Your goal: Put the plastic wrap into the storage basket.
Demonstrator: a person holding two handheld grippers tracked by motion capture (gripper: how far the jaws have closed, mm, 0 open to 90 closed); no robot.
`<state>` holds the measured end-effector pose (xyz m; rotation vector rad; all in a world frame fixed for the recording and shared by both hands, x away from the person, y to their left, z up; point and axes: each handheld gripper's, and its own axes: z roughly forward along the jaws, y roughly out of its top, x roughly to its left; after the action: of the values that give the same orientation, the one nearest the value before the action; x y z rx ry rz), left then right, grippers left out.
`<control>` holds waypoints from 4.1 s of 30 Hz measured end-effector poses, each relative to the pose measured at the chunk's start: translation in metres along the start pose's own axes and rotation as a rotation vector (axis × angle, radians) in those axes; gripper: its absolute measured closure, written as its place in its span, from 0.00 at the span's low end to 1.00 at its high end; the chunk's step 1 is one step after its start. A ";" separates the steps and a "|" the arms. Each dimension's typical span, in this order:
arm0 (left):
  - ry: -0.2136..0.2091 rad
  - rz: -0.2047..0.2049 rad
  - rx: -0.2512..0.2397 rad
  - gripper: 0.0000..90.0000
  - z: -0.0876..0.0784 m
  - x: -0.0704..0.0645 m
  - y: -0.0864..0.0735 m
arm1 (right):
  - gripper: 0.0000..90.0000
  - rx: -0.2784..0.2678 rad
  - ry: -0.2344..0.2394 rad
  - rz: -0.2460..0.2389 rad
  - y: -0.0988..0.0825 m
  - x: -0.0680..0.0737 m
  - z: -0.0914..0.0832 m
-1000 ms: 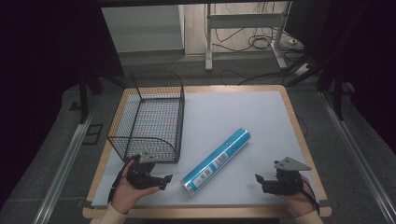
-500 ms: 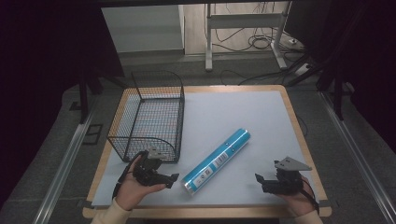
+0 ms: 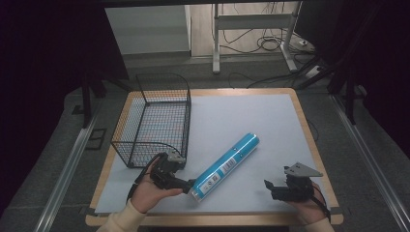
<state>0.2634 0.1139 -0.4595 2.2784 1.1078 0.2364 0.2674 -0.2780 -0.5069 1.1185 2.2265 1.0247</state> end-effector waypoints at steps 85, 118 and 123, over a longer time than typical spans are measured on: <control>-0.060 0.099 0.146 0.15 0.088 -0.045 0.102 | 0.12 0.000 -0.007 -0.004 0.000 -0.001 0.000; -0.019 0.063 0.264 0.34 0.134 -0.047 0.118 | 0.12 0.003 -0.011 -0.001 0.000 -0.002 0.001; -0.030 0.050 0.271 0.34 0.134 -0.044 0.119 | 0.12 0.005 -0.013 -0.002 0.000 -0.002 0.001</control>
<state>0.3668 -0.0343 -0.4954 2.5412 1.1259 0.0737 0.2693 -0.2792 -0.5076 1.1225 2.2207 1.0081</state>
